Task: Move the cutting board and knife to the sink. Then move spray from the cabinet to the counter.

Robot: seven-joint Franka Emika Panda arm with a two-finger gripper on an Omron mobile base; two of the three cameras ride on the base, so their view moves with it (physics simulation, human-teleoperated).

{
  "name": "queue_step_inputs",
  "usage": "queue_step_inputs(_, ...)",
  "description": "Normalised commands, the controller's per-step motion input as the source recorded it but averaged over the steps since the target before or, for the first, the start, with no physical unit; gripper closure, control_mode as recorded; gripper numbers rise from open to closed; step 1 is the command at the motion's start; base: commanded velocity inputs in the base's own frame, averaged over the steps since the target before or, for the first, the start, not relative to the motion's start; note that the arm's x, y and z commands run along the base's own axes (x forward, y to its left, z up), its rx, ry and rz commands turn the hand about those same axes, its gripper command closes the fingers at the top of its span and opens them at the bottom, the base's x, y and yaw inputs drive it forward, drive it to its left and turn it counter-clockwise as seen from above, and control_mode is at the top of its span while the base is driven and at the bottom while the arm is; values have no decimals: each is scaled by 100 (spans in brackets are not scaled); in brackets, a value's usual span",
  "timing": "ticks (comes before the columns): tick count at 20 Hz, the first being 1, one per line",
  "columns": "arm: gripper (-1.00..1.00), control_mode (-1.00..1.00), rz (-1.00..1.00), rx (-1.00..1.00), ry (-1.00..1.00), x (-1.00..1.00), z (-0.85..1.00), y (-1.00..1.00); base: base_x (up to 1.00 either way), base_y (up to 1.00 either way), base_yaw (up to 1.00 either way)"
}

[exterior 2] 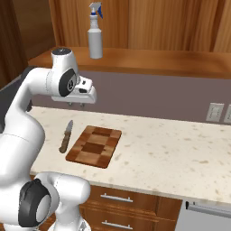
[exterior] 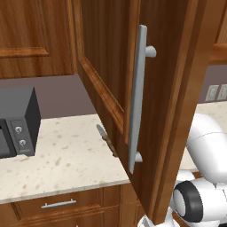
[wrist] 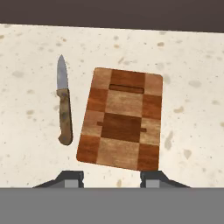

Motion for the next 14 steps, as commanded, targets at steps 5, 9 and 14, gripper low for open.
queue_step_inputs(5, -100, -100, 0, 0, 0, 0, -5, -2, 0, 0, 0)
queue_step_inputs(9, -100, -100, 2, 0, 1, 17, -31, 2, 0, 0, 0)
queue_step_inputs(14, -100, -100, 15, 0, 13, 41, -49, 1, 0, 0, 0)
